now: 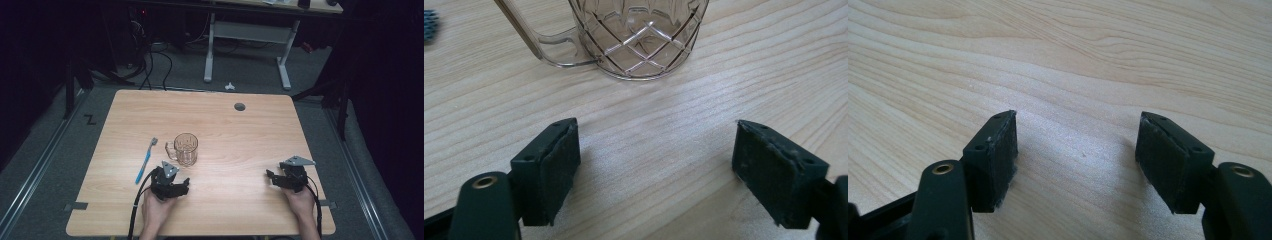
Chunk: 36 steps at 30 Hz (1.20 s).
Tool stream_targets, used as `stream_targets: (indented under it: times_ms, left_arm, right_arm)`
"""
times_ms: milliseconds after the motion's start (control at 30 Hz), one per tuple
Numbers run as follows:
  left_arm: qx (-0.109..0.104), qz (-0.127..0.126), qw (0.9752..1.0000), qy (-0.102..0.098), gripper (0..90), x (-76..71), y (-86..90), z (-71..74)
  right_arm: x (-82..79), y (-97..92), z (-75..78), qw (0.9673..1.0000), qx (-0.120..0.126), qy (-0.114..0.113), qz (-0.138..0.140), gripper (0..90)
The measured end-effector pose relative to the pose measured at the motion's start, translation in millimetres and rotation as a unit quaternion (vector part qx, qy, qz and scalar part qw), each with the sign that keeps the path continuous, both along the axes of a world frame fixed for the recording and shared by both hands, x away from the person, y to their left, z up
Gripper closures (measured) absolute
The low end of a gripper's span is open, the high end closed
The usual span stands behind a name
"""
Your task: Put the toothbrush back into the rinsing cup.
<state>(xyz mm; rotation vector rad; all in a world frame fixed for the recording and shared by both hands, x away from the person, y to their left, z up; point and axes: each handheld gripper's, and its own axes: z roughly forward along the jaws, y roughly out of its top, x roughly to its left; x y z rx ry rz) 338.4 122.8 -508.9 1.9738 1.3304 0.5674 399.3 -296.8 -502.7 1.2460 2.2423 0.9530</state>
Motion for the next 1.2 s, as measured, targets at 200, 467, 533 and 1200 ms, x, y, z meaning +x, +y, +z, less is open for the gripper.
stream_targets:
  times_ms: [200,467,533,1200]
  left_arm:
    - [0.002,-0.003,1.0000,0.001,18.4,0.2,-0.1,0.0]
    - [0.001,-0.001,1.0000,0.004,17.4,1.2,3.8,0.9]
    - [0.006,0.000,1.0000,0.001,17.4,0.3,5.3,2.0]
    - [0.003,0.012,0.9999,0.008,21.7,-6.5,17.5,9.9]
  right_arm:
    - [0.0,0.0,0.0,1.0000,0.000,0.000,0.000,33.7]
    - [0.0,0.0,0.0,1.0000,0.000,0.000,0.000,33.7]
    - [0.0,0.1,0.0,1.0000,0.000,0.000,0.000,33.7]
    - [0.0,0.1,0.0,1.0000,0.000,0.000,0.000,33.7]
